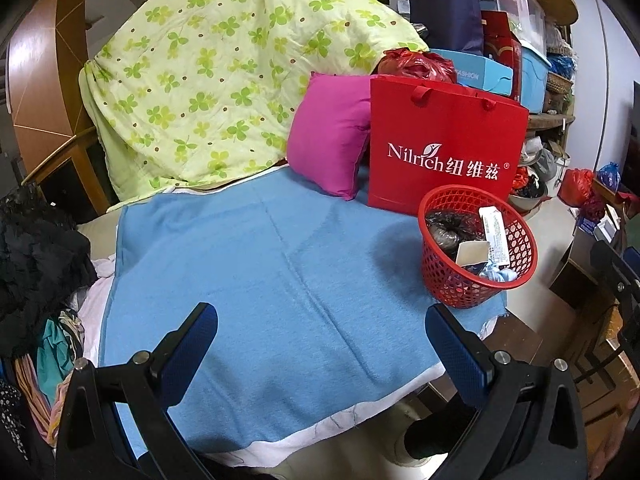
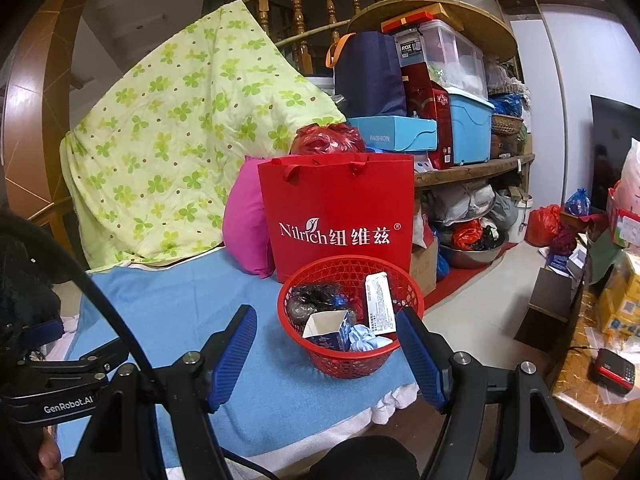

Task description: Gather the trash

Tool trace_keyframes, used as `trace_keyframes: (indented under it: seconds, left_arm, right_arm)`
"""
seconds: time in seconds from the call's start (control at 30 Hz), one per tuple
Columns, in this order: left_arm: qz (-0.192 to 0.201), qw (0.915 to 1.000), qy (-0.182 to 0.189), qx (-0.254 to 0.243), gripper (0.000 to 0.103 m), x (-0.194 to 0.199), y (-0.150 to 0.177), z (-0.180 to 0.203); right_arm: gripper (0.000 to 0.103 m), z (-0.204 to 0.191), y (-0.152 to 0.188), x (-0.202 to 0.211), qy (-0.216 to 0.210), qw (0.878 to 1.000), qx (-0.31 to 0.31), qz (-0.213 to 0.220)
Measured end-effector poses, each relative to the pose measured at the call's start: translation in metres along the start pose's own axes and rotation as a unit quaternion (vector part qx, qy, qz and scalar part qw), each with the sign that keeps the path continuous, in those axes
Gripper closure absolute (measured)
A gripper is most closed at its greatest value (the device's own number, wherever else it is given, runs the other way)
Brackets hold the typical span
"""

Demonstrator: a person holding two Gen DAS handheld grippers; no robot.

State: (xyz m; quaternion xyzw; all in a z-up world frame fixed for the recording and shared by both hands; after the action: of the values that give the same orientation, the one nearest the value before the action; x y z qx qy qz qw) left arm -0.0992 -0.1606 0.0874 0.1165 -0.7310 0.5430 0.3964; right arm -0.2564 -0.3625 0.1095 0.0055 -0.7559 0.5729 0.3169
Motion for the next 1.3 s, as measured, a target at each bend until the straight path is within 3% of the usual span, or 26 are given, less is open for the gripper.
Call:
trace_keyframes:
  seconds: [1.3]
  left_arm:
    - [0.001, 1.0000, -0.006, -0.008, 0.000, -0.0020, 0.0008, 0.0031]
  right_arm:
    - [0.027, -0.0025, -0.0026, 0.0006, 0.000, 1.000, -0.001, 0.006]
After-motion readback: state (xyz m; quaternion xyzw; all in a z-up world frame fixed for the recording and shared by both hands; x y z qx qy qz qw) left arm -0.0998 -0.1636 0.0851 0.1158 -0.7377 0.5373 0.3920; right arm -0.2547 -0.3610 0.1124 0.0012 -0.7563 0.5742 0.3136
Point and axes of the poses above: each gripper's, at about its wrist camera, not at the fingertips, and x roughly against the way its jaws point, z to its right, y to its underside, the point moved 6 cm from there along -x, roughly the way its jaws point, and after that the axes turned 5 degrees about -z, right-handed, at the moved point
